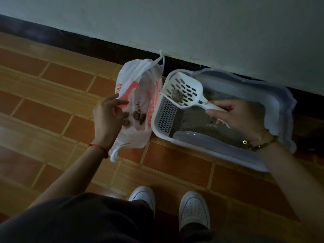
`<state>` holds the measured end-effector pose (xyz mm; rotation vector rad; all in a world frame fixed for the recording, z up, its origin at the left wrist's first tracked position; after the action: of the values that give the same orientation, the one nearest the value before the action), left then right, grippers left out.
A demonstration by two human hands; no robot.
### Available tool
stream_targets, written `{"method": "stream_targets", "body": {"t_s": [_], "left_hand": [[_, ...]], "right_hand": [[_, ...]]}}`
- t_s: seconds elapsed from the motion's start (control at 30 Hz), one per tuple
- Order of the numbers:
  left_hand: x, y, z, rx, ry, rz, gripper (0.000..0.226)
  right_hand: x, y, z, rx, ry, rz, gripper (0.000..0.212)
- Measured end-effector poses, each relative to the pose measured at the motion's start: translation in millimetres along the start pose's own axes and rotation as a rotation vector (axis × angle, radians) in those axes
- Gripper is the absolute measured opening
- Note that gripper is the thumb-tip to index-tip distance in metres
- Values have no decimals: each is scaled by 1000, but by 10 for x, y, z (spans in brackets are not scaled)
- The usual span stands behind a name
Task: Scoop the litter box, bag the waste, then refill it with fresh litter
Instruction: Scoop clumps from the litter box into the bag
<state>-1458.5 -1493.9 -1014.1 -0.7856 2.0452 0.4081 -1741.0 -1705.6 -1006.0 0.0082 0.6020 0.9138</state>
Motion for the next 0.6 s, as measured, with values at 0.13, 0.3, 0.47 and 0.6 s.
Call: {"method": "stream_targets", "body": {"t_s": [0.13, 0.3, 0.47, 0.6], "left_hand": [[-110, 34, 54, -42, 83, -43, 33], [-152, 35, 110, -131, 117, -73, 32], [-144, 23, 150, -152, 124, -89, 37], [-140, 11, 149, -113, 117, -106, 41]], "right_hand": [[329, -277, 208, -34, 117, 82, 32], [710, -526, 409, -59, 268, 86, 29], [959, -623, 694, -159, 535, 19, 22], [1205, -623, 964, -311, 897, -16, 24]]}}
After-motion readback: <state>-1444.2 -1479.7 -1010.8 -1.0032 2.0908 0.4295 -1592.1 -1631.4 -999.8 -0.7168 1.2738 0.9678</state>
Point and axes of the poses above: each hand's wrist, its own y-axis away from the middle knuckle, its own x-axis out of the palm, z = x × y, the point moved 10 cm from there along -y, towards the middle knuckle, and after that the axes turned 9 degrees about z, right-handed, at the moved point
